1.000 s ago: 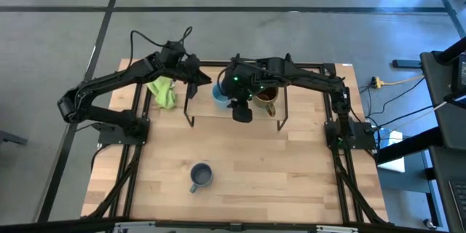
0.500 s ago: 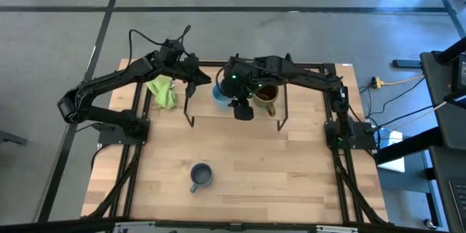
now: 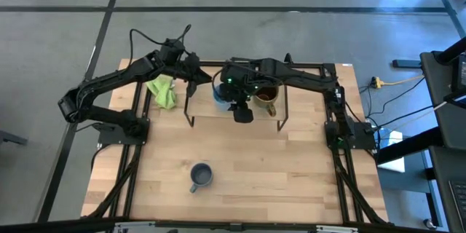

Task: Stack small to large cups/mugs on shelf
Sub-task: Remove the blue mug from the shelf

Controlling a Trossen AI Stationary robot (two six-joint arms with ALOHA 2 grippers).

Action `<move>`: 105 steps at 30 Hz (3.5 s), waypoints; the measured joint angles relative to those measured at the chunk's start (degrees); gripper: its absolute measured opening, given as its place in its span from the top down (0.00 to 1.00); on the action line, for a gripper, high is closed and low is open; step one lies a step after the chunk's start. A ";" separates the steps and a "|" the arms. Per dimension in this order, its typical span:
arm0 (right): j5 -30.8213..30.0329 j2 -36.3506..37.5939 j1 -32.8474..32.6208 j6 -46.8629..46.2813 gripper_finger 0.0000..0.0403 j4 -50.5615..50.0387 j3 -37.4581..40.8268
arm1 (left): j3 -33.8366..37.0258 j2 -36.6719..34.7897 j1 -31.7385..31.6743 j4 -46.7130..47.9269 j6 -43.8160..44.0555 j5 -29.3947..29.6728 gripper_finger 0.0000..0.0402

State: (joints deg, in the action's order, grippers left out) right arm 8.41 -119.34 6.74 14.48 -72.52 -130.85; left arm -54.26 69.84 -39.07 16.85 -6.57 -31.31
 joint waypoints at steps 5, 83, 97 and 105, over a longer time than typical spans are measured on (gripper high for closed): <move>-2.89 -0.36 0.00 0.24 0.61 -0.35 0.04 | 0.00 0.00 -0.02 -0.29 0.02 -0.15 0.86; -3.78 -1.97 -1.46 -7.55 0.90 1.71 -2.67 | 0.02 4.42 0.09 -2.28 0.33 -4.09 0.86; -3.57 -1.95 -8.50 -12.59 0.90 -0.77 -4.11 | 0.07 4.42 -0.30 1.47 -2.70 -1.54 0.86; -3.85 -1.95 -12.85 -16.27 0.94 -2.10 -4.11 | 0.07 4.42 -2.03 2.07 -2.86 -1.36 0.86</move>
State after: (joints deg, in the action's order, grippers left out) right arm 4.57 -121.30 -6.10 -1.79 -74.62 -134.96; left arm -54.19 74.26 -41.10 18.92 -9.43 -32.67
